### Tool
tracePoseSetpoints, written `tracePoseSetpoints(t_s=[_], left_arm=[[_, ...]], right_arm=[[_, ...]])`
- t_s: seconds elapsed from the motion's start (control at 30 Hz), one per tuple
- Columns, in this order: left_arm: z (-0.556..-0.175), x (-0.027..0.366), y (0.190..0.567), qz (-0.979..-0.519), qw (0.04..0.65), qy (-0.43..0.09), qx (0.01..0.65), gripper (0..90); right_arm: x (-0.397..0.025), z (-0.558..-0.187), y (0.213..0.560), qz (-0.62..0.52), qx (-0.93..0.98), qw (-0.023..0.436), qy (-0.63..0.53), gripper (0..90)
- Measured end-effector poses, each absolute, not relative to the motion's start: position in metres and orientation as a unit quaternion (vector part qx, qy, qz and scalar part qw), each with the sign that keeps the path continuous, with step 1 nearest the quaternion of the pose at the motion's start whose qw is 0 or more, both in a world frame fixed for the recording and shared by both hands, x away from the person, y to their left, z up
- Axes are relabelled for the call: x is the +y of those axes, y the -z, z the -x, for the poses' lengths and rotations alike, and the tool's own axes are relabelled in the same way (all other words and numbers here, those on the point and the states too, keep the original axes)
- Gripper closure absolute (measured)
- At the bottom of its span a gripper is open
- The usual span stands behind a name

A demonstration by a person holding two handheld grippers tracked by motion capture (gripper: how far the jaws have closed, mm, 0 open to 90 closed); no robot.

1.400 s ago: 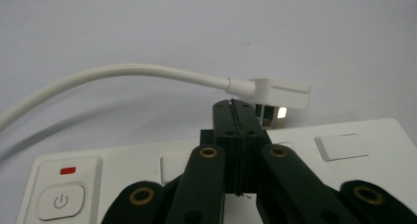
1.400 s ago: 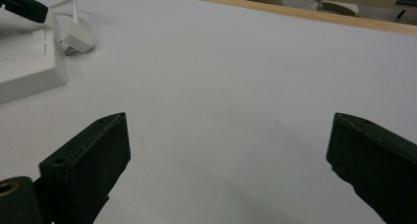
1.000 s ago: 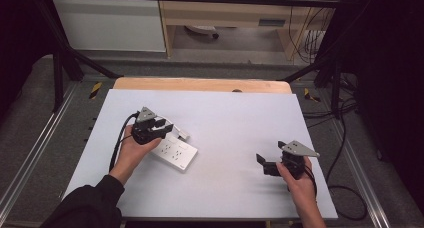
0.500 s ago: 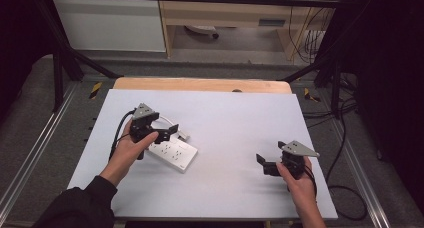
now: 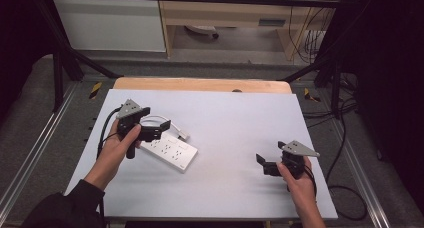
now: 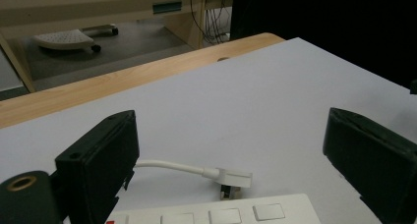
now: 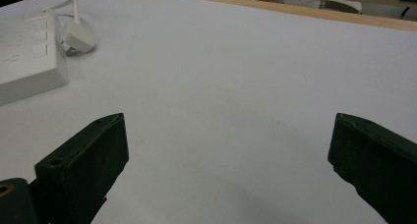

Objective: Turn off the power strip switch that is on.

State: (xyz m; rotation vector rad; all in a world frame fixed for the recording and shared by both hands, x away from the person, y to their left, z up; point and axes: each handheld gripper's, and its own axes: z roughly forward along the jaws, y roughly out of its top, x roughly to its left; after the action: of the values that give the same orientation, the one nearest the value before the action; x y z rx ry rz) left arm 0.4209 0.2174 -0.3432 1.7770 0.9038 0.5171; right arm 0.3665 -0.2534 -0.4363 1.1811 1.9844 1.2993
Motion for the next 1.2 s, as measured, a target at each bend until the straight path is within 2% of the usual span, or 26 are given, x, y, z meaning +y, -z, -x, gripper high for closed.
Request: tracePoseSetpoints(t_s=[0.4, 0.73, 1.2], left_arm=[[-0.389, 0.242, 0.332, -0.731, 0.52, -0.229, 0.378, 5.4], [-0.361, 0.289, 0.318, -0.701, 0.542, -0.246, 0.392, 4.9], [-0.327, 0.315, 0.335, -0.695, 0.542, -0.235, 0.411, 4.9]], right_arm=[[-0.251, -0.37, 0.436, -0.428, 0.726, 0.245, -0.48, 2.3], [-0.246, -0.366, 0.438, -0.428, 0.733, 0.244, -0.469, 2.1], [-0.252, -0.363, 0.435, -0.432, 0.726, 0.244, -0.476, 2.1]])
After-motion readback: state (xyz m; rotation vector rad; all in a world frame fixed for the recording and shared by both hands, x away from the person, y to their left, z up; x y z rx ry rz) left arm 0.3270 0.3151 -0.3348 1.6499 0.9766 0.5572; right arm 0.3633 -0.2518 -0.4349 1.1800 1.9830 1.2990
